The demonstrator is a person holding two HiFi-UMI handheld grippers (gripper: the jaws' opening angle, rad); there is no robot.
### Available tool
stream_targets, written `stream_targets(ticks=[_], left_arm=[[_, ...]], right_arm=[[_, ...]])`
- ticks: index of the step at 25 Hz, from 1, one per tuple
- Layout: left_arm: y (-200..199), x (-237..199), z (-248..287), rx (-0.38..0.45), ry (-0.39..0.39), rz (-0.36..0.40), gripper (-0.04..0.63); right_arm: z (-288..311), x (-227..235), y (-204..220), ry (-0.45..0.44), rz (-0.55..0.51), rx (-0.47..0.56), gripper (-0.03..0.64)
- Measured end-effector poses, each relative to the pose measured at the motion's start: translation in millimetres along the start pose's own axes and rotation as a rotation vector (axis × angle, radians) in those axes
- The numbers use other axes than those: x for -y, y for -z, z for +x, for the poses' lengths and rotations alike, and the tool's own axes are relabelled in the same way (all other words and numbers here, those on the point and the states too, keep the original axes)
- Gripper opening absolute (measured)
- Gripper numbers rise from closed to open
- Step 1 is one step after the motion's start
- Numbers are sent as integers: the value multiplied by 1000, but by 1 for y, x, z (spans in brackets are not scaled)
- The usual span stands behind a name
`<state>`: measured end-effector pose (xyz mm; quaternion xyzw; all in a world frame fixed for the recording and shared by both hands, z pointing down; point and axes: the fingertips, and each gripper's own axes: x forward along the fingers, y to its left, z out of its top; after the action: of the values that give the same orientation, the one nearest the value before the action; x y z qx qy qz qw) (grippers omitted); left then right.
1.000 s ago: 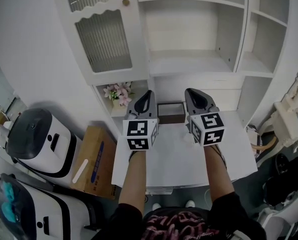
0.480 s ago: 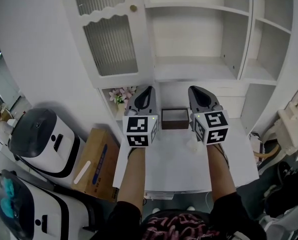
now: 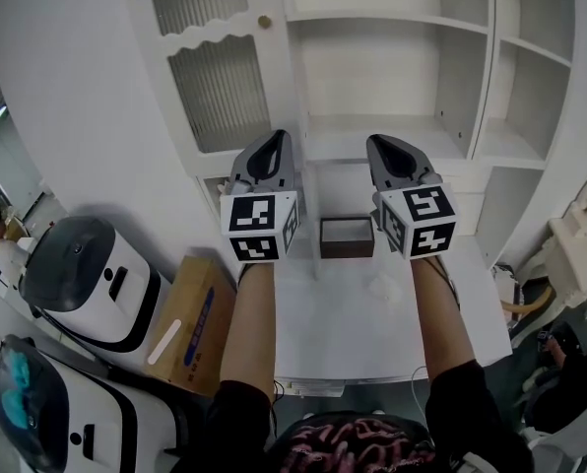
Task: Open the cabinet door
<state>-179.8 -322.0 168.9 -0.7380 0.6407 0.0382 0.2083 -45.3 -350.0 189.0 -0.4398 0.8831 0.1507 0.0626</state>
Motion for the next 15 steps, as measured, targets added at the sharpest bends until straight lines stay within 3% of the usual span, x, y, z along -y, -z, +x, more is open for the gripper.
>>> stream_targets(ticks=[7, 15], left_arm=[[-43, -5, 7, 69, -10, 43, 15], [-53, -9, 7, 83, -22, 53, 15]], right_arm=[[9, 4, -43, -12, -26, 56, 14], [10, 1, -53, -27, -33, 84, 14]])
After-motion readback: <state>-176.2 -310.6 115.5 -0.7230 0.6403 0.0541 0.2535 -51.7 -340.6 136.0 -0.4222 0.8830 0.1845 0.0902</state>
